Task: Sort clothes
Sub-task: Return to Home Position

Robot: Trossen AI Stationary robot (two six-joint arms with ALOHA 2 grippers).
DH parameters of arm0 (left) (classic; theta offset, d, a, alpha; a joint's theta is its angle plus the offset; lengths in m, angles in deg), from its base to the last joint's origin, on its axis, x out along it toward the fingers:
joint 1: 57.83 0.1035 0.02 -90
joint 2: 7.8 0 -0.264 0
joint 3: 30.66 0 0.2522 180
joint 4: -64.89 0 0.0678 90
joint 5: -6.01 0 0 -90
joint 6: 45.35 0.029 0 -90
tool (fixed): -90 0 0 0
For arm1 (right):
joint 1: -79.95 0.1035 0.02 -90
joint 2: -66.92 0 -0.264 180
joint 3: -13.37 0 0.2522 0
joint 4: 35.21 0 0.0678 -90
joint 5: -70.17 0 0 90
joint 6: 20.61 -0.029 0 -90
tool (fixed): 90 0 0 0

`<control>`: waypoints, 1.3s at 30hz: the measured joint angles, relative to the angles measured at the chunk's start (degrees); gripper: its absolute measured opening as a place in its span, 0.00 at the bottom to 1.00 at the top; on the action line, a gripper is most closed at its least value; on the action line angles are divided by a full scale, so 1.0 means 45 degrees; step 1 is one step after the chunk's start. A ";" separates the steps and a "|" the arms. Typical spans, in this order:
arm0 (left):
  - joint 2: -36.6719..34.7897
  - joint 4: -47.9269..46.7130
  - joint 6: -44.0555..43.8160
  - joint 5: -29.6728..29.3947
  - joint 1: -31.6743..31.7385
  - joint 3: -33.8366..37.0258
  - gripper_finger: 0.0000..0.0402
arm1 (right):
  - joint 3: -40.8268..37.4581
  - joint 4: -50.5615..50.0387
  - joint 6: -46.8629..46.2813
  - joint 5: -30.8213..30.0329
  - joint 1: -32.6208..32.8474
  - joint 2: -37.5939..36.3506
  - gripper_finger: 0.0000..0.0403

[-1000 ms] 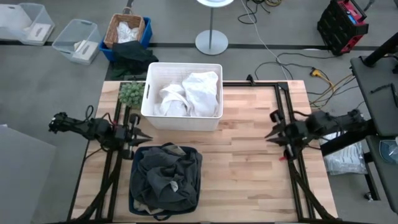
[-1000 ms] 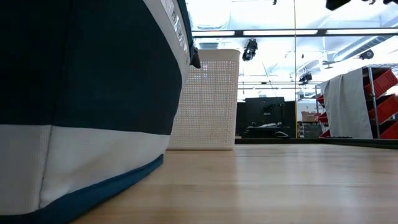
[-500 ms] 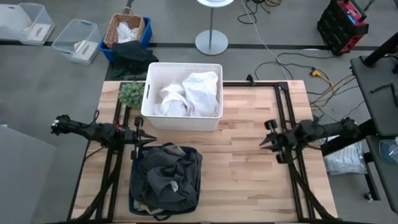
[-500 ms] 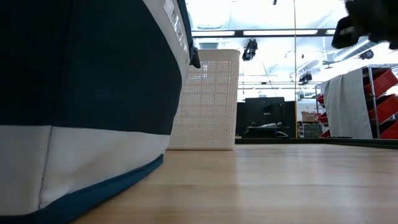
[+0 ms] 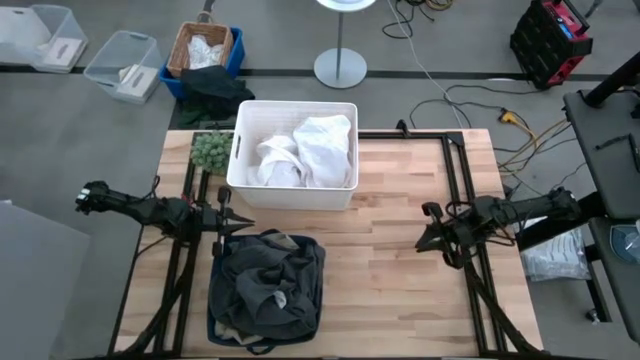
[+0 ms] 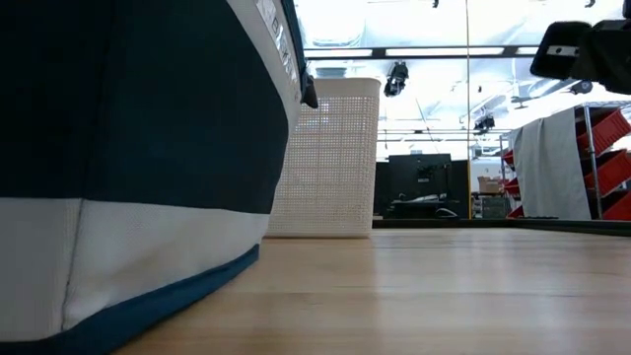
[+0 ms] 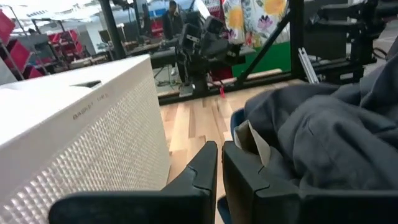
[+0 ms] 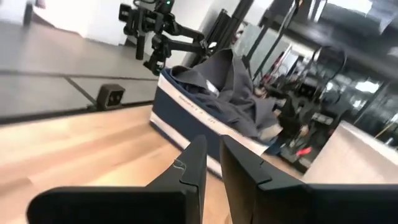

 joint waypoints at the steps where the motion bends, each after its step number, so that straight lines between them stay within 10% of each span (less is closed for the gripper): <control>1: 0.0042 -0.0062 0.0000 0.0000 0.0000 0.0000 0.02 | 0.0000 -0.0006 -0.0396 -0.0003 0.0000 0.0051 0.10; 17: 0.0647 -0.0043 0.0000 0.0000 0.0000 0.0000 0.02 | -0.0005 -0.0038 -0.7477 -0.0001 0.0000 0.0171 0.09; 39: 0.0783 -0.0021 0.0000 0.0005 0.0000 0.0000 0.02 | -0.0010 -0.0045 -0.8120 0.0002 -0.0005 0.0185 0.10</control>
